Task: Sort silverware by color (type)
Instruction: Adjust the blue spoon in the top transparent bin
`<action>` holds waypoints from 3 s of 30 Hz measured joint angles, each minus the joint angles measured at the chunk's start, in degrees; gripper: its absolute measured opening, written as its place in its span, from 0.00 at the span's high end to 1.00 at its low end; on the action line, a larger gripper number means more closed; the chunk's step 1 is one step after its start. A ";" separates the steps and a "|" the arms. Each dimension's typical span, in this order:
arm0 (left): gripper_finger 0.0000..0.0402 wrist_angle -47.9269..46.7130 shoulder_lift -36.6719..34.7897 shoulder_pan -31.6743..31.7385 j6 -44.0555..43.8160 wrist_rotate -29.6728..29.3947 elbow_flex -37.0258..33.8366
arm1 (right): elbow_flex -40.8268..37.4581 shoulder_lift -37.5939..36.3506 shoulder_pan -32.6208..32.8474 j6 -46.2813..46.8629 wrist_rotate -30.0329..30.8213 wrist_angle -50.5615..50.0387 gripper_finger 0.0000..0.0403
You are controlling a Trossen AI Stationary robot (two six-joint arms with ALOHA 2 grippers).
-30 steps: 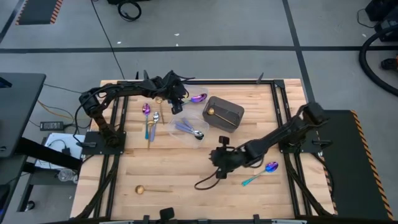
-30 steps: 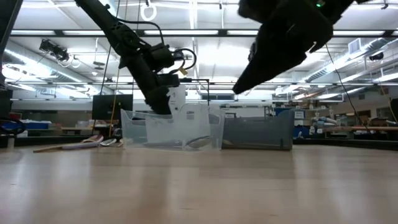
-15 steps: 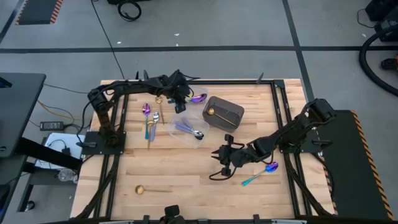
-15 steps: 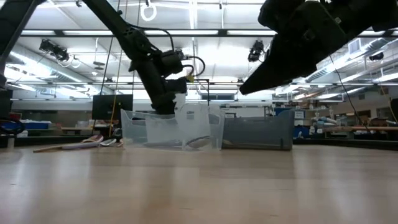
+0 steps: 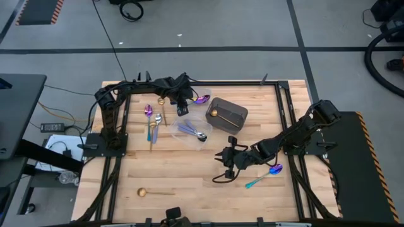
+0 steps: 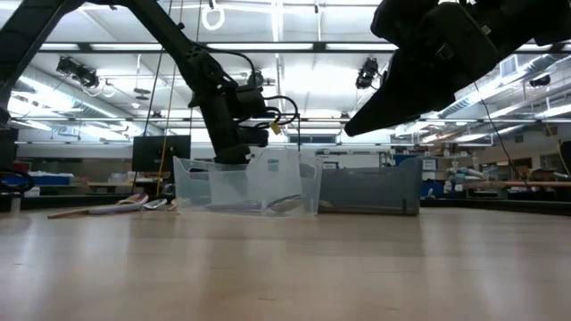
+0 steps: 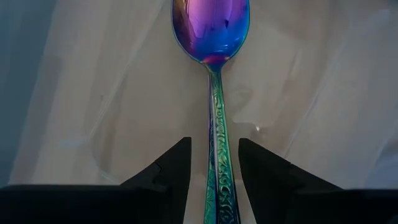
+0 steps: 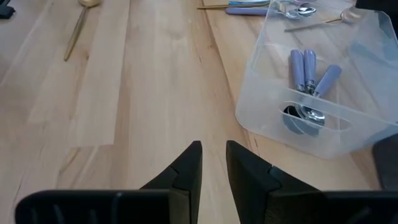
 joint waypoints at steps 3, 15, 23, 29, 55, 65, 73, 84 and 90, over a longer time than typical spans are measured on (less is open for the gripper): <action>0.65 0.04 -0.02 -0.17 -0.04 -0.13 0.00 | -0.11 0.00 0.00 -0.01 0.02 -0.10 0.79; 0.89 0.37 -0.17 -0.74 -0.44 -1.86 0.00 | -2.16 0.00 0.00 1.58 0.11 0.82 0.79; 0.95 1.45 -1.57 -0.72 -1.66 -2.27 -0.11 | -2.16 0.02 0.00 2.44 0.17 1.50 0.79; 0.95 1.60 -4.14 -0.97 -3.09 -2.11 -0.12 | -2.16 0.02 0.00 2.44 0.17 1.84 0.79; 0.95 28.51 -7.76 -2.51 -7.82 0.09 -10.76 | -4.68 0.07 0.09 2.55 0.17 5.33 0.79; 0.94 39.43 -7.76 -1.28 -7.18 0.79 -17.47 | -4.66 0.07 0.02 2.38 0.07 6.92 0.79; 0.94 40.00 -7.76 -0.92 -7.56 1.73 -18.90 | -4.66 0.07 0.02 2.37 -0.21 7.08 0.79; 0.94 36.21 -7.76 -0.85 -9.09 2.05 -18.86 | -4.66 0.07 0.02 2.37 -0.24 7.26 0.79; 0.93 35.83 -7.76 -0.86 -9.06 2.03 -18.86 | -4.66 0.07 0.02 2.09 -0.24 7.31 0.79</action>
